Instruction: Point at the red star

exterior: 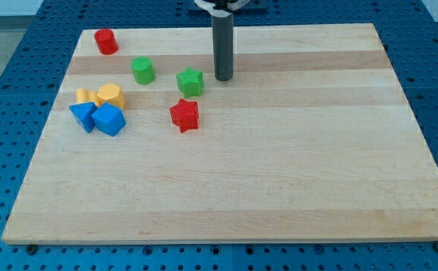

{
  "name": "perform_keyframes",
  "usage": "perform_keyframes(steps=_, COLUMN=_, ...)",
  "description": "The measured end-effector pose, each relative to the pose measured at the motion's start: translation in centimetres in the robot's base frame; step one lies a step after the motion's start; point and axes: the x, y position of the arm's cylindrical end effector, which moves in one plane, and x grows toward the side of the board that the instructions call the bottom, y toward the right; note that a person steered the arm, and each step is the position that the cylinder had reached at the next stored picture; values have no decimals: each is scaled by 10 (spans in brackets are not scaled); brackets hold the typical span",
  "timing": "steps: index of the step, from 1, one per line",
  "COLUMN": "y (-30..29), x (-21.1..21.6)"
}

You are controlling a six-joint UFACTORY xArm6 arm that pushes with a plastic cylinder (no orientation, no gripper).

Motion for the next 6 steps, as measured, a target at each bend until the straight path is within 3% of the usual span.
perform_keyframes(steps=1, y=-48, x=37)
perform_keyframes(steps=2, y=-41, x=37)
perform_keyframes(steps=3, y=-2, x=37)
perform_keyframes(steps=4, y=71, x=77)
perform_keyframes(steps=5, y=102, x=157)
perform_keyframes(steps=6, y=-18, x=179)
